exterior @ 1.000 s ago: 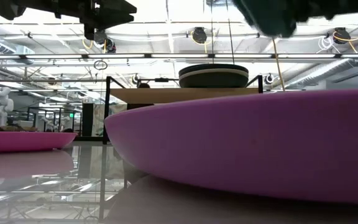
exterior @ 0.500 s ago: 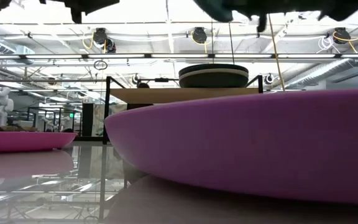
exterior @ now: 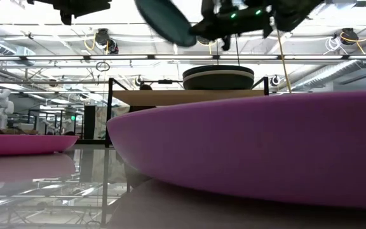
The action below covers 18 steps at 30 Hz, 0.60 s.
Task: Place and stack plates onto a shelf
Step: Put the green plate on the shelf
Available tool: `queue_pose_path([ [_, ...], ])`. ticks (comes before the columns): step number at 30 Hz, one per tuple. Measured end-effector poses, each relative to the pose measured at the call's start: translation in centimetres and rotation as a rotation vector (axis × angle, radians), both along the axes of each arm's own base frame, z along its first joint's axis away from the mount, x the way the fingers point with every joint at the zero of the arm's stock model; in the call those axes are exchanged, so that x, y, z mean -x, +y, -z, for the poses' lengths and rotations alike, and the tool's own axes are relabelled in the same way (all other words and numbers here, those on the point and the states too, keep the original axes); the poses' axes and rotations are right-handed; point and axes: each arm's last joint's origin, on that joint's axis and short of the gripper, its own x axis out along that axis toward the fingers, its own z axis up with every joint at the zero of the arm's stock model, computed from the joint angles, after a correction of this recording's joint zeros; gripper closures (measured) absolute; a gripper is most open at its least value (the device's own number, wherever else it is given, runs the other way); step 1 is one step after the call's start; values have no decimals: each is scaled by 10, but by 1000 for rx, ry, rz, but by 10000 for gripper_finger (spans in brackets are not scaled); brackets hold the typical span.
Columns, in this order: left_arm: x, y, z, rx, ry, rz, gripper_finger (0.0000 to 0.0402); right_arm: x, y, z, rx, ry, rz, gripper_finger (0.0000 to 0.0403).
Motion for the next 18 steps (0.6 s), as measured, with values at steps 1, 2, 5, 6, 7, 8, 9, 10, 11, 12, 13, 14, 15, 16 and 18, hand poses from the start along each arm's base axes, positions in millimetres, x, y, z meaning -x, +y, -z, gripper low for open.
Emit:
queue_pose_path([
  [1, 1, 0, 0, 6, 2, -1, 266, -5, -6, 2, 0, 9, 0, 403],
  [2, 2, 0, 1, 8, 8, 0, 266, -10, -12, 5, -3, 18, -3, 403],
  [5, 2, 1, 2, 9, 20, -6, 266, -25, -28, 15, -11, 43, 3, 403],
  [6, 2, 1, 2, 8, 24, -10, 266, -29, -33, 18, -13, 52, -1, 403],
  [7, 2, 1, 3, 8, 28, -15, 266, -33, -38, 22, -17, 63, -5, 403],
  [8, 2, 1, 3, 10, 34, -21, 266, -37, -43, 27, -22, 74, -8, 403],
  [9, 2, 1, 4, 14, 40, -26, 266, -39, -47, 31, -27, 85, -6, 403],
  [10, 2, 1, 5, 19, 45, -27, 266, -42, -50, 36, -33, 97, -2, 403],
  [11, 2, 1, 6, 22, 48, -27, 266, -44, -53, 41, -39, 108, 2, 403],
  [12, 2, 1, 6, 25, 50, -27, 266, -45, -57, 45, -44, 116, 8, 403],
  [13, 2, 0, 7, 25, 54, -25, 266, -46, -59, 50, -51, 127, 12, 403],
  [14, 2, 0, 7, 26, 59, -25, 266, -46, -62, 54, -61, 140, 14, 403],
  [15, 2, 0, 7, 26, 63, -24, 266, -46, -64, 57, -69, 146, 11, 403],
  [16, 2, 0, 8, 29, 65, -23, 266, -47, -66, 60, -77, 148, 7, 403],
  [18, 2, 0, 8, 32, 63, -24, 266, -47, -68, 63, -89, 154, 11, 403],
])
